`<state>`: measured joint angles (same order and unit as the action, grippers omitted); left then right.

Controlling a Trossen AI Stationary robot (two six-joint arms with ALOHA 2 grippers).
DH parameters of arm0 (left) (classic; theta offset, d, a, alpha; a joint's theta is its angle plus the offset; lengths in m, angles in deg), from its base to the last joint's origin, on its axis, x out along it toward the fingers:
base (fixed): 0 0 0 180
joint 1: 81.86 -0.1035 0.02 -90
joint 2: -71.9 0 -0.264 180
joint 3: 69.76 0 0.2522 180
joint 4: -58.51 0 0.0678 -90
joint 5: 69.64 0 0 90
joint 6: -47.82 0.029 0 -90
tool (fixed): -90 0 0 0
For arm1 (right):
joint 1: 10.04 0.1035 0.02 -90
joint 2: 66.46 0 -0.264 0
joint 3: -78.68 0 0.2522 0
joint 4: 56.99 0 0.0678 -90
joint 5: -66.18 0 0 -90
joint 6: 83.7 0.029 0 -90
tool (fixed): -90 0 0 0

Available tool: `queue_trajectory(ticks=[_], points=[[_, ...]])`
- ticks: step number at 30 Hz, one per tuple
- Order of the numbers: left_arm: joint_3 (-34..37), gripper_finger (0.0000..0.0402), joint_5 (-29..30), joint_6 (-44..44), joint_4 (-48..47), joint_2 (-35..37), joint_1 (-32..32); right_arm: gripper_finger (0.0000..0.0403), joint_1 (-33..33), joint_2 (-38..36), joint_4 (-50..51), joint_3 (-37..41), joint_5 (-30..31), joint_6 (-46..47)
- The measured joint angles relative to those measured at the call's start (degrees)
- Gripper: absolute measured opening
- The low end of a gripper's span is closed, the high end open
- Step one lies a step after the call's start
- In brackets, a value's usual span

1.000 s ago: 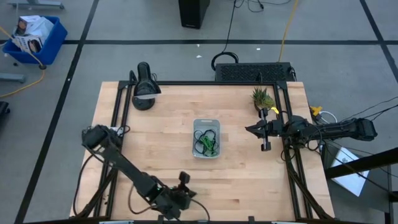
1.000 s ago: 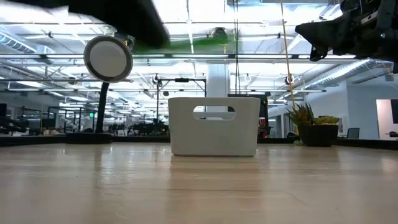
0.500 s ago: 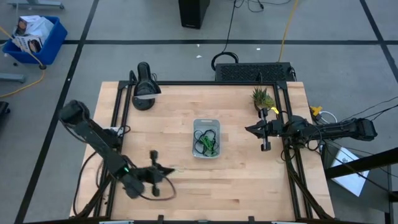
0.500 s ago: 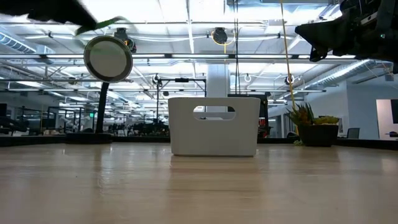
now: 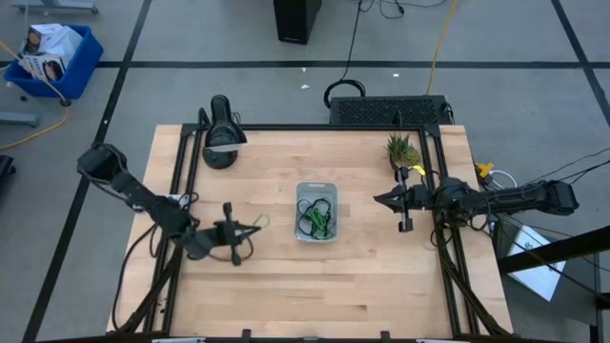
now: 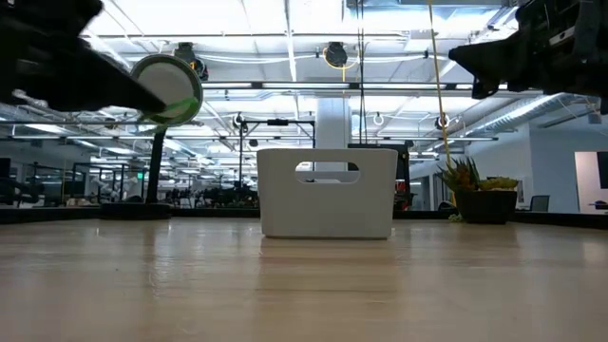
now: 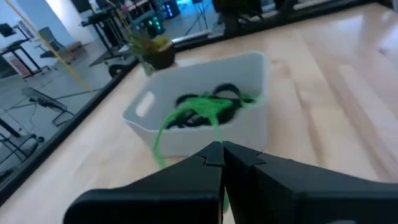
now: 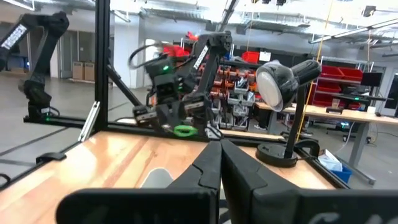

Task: Pick and place rubber bands into bin
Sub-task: Put the green rubber band into the gray bin

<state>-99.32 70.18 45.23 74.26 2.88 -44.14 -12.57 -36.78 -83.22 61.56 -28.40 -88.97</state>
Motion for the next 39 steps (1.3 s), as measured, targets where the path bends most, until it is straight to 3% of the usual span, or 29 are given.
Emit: queue_trajectory(ticks=[5,10,18,27,33,39], points=[[-0.3,0.0000,-7.4,7.2,3.3,0.5,-10.4,0.0004,0.0,0.9,-0.1,0.0,0.2,-1.5],[-6.7,0.0000,-24.8,13.6,2.0,-1.1,-22.6,0.0004,0.0,1.3,-0.1,0.0,0.3,-2.5],[-19.9,0.0000,-40.6,17.5,-3.4,-12.6,-30.7,0.0004,0.0,1.2,-5.5,0.0,9.2,-4.0],[-30.9,0.0000,-42.5,19.9,-10.3,-27.9,-31.1,0.0004,0.0,1.2,-11.5,0.0,10.6,-4.0],[-33.9,0.0009,-42.4,19.2,-15.8,-29.4,-31.1,0.0004,0.0,1.3,-10.2,0.0,10.6,0.4],[-34.0,0.0061,-42.3,19.4,-17.4,-28.6,-30.7,0.0004,0.0,1.2,-10.2,0.0,10.5,3.0]])
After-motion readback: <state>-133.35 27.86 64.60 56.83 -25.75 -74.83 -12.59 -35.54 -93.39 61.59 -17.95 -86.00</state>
